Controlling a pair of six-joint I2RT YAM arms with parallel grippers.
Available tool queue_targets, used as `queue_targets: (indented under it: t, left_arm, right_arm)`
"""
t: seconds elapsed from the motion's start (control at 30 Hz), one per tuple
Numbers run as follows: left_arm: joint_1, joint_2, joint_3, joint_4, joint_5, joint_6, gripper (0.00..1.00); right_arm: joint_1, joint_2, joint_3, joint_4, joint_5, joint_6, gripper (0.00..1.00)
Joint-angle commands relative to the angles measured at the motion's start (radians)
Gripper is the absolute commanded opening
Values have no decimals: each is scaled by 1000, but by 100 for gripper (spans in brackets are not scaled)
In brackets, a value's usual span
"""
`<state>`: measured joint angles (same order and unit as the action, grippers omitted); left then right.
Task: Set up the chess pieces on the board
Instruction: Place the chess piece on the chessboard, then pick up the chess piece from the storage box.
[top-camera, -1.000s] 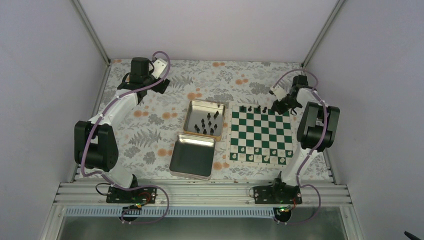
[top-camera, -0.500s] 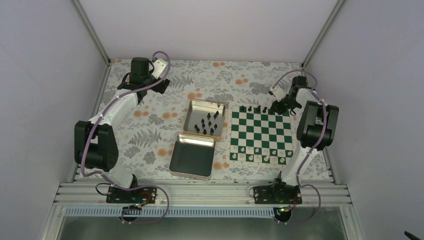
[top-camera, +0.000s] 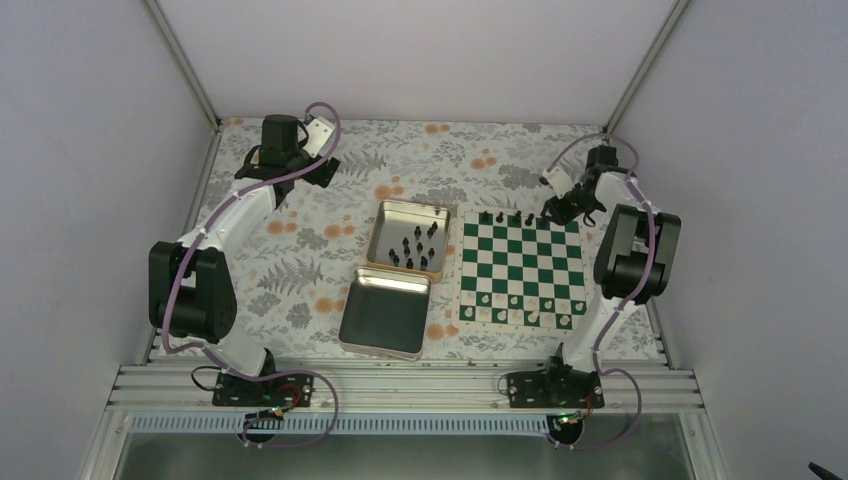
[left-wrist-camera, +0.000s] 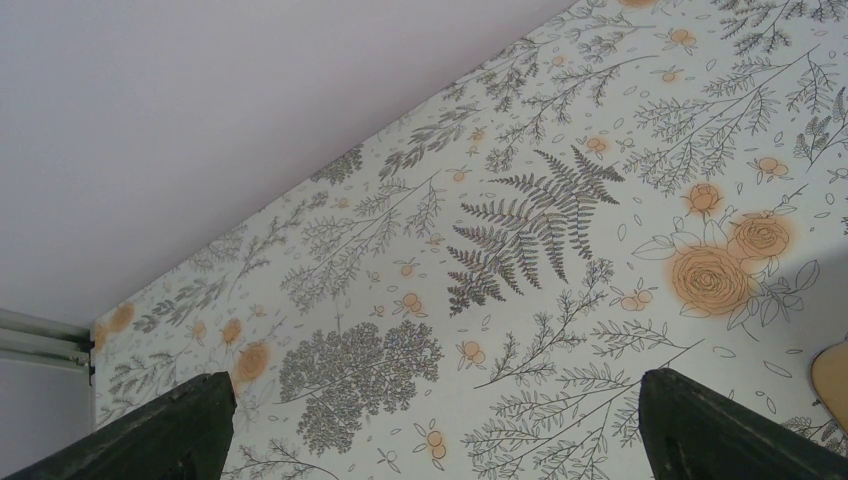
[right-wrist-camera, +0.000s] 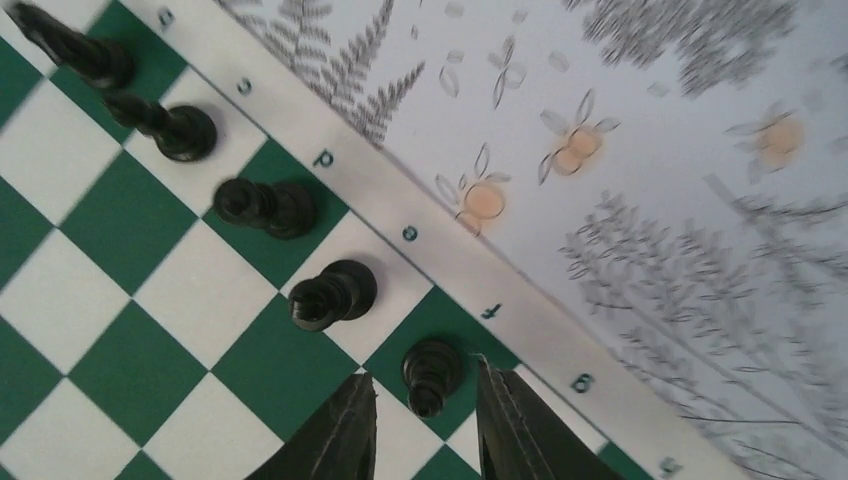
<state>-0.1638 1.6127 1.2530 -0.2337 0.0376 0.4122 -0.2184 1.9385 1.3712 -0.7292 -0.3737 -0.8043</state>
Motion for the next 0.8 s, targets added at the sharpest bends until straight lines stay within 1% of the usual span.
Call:
queue_targets:
  t: [0.0,0.1,0.27,0.33,0.47,0.6,0.77]
  left_arm:
    - [2,3,12,7,3,14,100]
    - [2,3,12,7,5,14,100]
    - [3,-5,11,8,5,13,100]
    - [2,-5,11,8,5,12,100]
    - [1,3,17,4,0,12,100]
    - [0,0,19,1,2,10,100]
    - [0,-2,14,7,1,10,100]
  right_arm:
    - [20,-97,95,-68,-19,-10,28]
    - [106,-122,157,-112,18,1,30]
    - [333,-128,270,-171,56,28,33]
    - [440,-115,313,-183,56,37,34]
    - [582,-54,370,-180,39,45,35]
    - [666,39,405,-180,39,40,34]
    - [723,112,408,-170,52,29,33]
